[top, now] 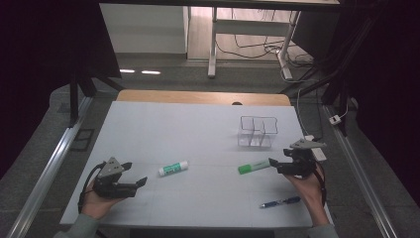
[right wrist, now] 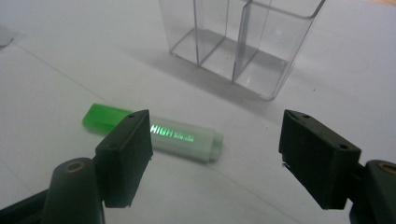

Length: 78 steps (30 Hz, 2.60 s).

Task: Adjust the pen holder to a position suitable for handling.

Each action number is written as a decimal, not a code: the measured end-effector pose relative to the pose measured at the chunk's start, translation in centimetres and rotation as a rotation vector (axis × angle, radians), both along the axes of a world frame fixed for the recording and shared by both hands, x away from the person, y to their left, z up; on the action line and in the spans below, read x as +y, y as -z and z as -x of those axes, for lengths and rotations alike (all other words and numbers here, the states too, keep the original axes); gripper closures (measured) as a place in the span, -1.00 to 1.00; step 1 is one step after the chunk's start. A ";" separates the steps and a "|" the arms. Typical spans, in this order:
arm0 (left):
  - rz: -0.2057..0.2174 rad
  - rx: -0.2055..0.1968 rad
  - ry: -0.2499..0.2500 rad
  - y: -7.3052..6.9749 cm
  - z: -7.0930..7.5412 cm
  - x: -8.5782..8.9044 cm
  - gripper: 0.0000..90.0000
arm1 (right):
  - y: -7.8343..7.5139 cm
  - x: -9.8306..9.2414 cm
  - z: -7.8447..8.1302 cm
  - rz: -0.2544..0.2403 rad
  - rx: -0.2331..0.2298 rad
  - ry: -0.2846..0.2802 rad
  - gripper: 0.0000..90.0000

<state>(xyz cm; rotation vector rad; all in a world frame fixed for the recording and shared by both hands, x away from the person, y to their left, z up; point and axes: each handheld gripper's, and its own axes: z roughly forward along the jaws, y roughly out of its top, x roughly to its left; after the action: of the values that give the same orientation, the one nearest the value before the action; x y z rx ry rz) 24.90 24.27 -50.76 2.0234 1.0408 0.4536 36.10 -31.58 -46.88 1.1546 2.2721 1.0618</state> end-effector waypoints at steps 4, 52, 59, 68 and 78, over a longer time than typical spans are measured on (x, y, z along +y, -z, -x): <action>-0.005 0.001 0.001 0.0 0.0 0.0 -0.56 | -0.4 0.4 -1.1 -0.002 0.007 0.006 -0.41; -0.039 0.006 0.015 0.4 -0.1 -0.3 -0.54 | 0.0 -0.8 -6.1 0.040 0.027 0.144 0.99; -0.042 0.006 0.015 0.4 0.0 -0.3 -0.54 | 0.3 -1.0 -7.0 0.035 0.026 0.154 0.99; -0.044 0.005 0.014 0.5 0.0 -0.3 -0.54 | 0.5 -1.7 -8.3 0.017 0.036 0.167 0.99; -0.046 0.006 0.011 0.6 -0.1 -0.3 -0.53 | 1.1 -1.5 -9.5 0.021 0.048 0.155 0.99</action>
<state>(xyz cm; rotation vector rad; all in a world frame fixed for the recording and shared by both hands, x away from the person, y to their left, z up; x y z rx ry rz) 24.99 24.00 -51.34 2.0708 1.0307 0.4698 45.64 -33.04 -47.95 1.3371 2.1823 0.9589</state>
